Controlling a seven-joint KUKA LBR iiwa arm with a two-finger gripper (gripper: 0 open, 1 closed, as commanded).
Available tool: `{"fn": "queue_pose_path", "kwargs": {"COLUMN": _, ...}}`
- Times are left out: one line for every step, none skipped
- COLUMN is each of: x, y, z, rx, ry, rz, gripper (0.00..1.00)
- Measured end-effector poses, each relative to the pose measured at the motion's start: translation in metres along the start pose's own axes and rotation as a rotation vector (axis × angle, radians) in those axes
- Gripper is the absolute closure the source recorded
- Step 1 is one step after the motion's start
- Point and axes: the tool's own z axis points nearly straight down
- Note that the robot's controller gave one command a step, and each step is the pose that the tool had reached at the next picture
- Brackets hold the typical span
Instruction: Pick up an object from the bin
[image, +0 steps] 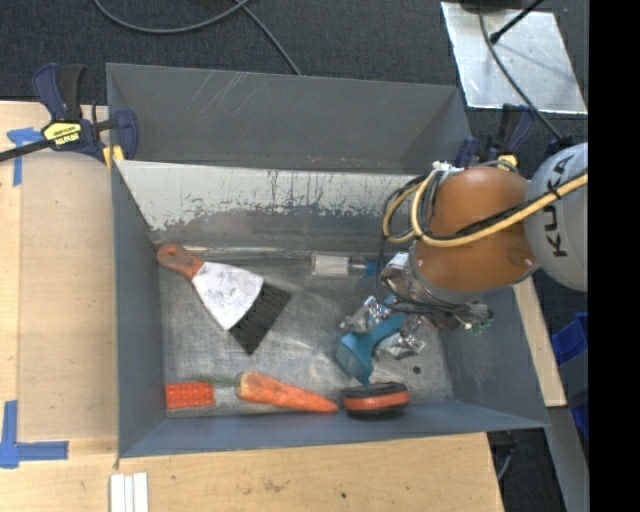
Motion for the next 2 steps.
{"fn": "queue_pose_path", "kwargs": {"x": 0.003, "y": 0.002, "z": -0.05, "rx": -0.006, "ry": 0.005, "rz": 0.001, "gripper": 1.0}}
{"fn": "queue_pose_path", "kwargs": {"x": 0.002, "y": 0.001, "z": -0.115, "rx": 0.001, "ry": 0.0, "rz": 0.001, "gripper": 1.0}}
